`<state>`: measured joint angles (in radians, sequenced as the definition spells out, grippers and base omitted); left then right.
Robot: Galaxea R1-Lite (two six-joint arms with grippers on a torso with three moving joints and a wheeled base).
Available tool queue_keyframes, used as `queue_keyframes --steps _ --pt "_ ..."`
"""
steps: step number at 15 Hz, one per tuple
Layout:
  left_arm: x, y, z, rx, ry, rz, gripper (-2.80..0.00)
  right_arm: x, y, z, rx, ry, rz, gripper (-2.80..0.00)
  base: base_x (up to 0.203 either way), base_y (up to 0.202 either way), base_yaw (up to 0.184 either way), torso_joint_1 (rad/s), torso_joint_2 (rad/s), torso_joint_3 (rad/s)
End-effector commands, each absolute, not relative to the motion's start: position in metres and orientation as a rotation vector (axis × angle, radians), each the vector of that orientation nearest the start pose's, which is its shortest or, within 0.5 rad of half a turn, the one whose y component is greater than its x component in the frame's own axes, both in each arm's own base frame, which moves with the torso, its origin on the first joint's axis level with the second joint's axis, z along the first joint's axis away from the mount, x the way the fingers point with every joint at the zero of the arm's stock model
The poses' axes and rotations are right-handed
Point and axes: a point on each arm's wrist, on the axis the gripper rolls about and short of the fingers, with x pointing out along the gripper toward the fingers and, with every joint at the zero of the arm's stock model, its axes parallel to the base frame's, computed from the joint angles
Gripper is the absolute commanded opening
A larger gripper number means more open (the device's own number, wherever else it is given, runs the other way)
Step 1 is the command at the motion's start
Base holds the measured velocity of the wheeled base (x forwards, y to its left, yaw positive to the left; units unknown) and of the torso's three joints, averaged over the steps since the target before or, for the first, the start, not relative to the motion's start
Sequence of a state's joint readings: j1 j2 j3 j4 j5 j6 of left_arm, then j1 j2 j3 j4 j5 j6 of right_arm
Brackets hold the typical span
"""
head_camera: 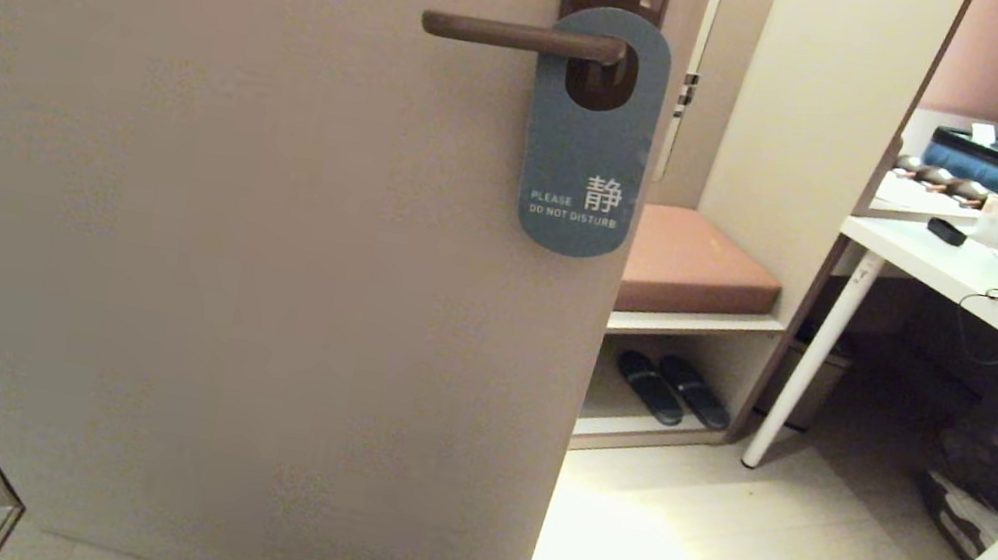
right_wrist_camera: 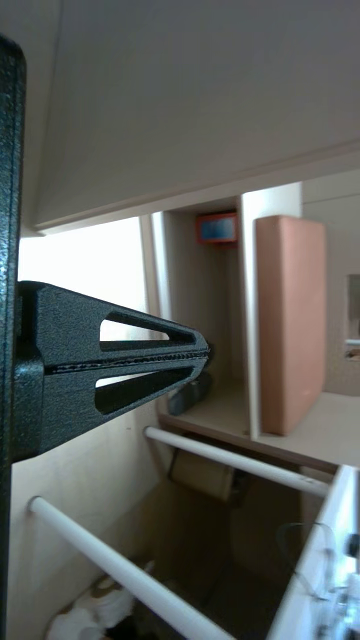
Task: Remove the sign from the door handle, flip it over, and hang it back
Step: Take down the sign
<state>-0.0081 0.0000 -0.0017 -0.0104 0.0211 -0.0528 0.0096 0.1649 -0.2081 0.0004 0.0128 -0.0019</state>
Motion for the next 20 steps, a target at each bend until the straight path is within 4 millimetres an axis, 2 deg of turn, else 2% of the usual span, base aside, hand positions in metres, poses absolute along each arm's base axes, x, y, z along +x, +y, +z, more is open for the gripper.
queue_keyframes --steps 1,4,8,11,14,16,20 --pt "-0.023 0.001 0.077 -0.054 -0.011 0.014 -2.80 -0.008 0.000 0.164 -0.002 0.006 0.029 -2.80 0.000 0.000 0.000 0.000 0.00 0.000" --pt "-0.023 0.001 0.077 -0.054 -0.011 0.014 -2.80 0.011 0.000 0.210 -0.007 0.007 0.015 -2.80 0.000 0.000 0.000 0.000 0.00 0.000" --pt "-0.023 0.001 0.077 -0.054 -0.012 0.013 -2.80 0.045 -0.003 0.249 -0.012 0.047 -0.135 -2.80 0.000 0.000 0.000 0.000 0.00 0.000" --pt "-0.023 0.001 0.077 -0.054 -0.011 0.012 -2.80 0.082 -0.005 0.263 -0.018 0.118 -0.213 -2.80 0.000 0.000 0.000 0.000 0.00 0.000" --pt "-0.023 0.001 0.077 -0.054 -0.011 0.013 -2.80 0.128 -0.023 0.267 -0.006 0.219 -0.340 -2.80 0.000 0.000 0.000 0.000 0.00 0.000" --pt "-0.023 0.001 0.077 -0.054 -0.011 0.014 -2.80 0.154 -0.031 0.264 0.016 0.275 -0.269 -2.80 0.000 0.000 0.000 0.000 0.00 0.000" --pt "-0.023 0.001 0.077 -0.054 -0.011 0.014 -2.80 0.183 -0.030 0.267 0.069 0.302 0.110 -2.80 0.000 0.000 0.000 0.000 0.00 0.000"
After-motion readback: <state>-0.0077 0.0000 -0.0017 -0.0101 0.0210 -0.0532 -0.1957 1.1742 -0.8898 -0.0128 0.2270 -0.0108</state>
